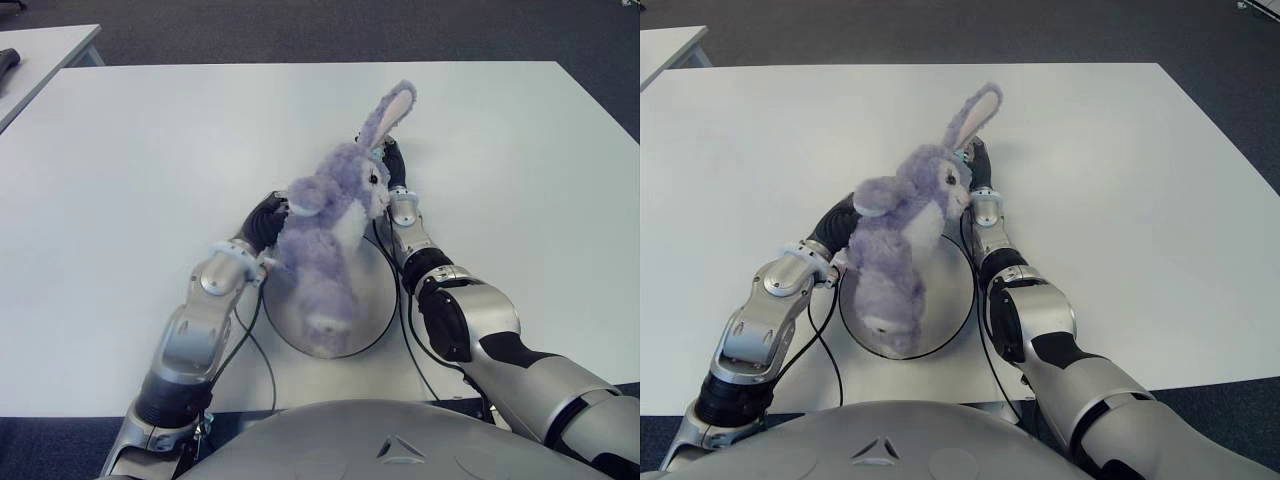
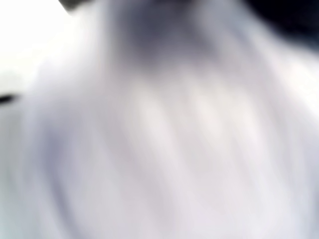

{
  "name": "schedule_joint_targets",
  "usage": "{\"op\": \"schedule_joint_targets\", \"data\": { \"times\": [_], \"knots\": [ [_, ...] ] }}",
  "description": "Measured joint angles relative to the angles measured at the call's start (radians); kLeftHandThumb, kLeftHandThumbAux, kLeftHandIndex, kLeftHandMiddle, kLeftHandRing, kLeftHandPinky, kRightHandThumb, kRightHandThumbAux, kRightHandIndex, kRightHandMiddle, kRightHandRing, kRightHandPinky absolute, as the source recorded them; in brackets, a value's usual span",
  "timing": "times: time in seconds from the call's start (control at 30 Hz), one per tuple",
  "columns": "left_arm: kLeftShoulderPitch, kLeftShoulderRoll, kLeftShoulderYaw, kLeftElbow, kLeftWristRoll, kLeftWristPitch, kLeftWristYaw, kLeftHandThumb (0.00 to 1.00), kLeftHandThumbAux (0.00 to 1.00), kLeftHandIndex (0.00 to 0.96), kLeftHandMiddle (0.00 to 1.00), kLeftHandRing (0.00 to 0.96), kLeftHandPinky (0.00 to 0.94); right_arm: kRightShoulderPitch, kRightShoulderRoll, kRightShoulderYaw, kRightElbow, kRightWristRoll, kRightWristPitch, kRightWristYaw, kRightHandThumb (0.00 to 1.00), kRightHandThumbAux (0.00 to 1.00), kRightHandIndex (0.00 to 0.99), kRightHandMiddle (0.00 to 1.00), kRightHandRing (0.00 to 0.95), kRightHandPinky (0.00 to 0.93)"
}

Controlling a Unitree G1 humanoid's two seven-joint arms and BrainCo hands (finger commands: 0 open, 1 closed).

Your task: Put the doll into the plate.

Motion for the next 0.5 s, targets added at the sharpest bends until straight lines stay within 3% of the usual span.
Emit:
{"op": "schedule_joint_targets", "data": {
  "times": [0.5],
  "knots": [
    [0.010,0.008,-0.004,0.079,0.043,-0.112,0.014,0.320,0.617,0.064,0.182,0.220,0.239,0.000,0.000,-0.001,0.000,0.001,0.000,0.001,0.172,0.941,0.283,0.314,0.299,0.249]
  ]
}}
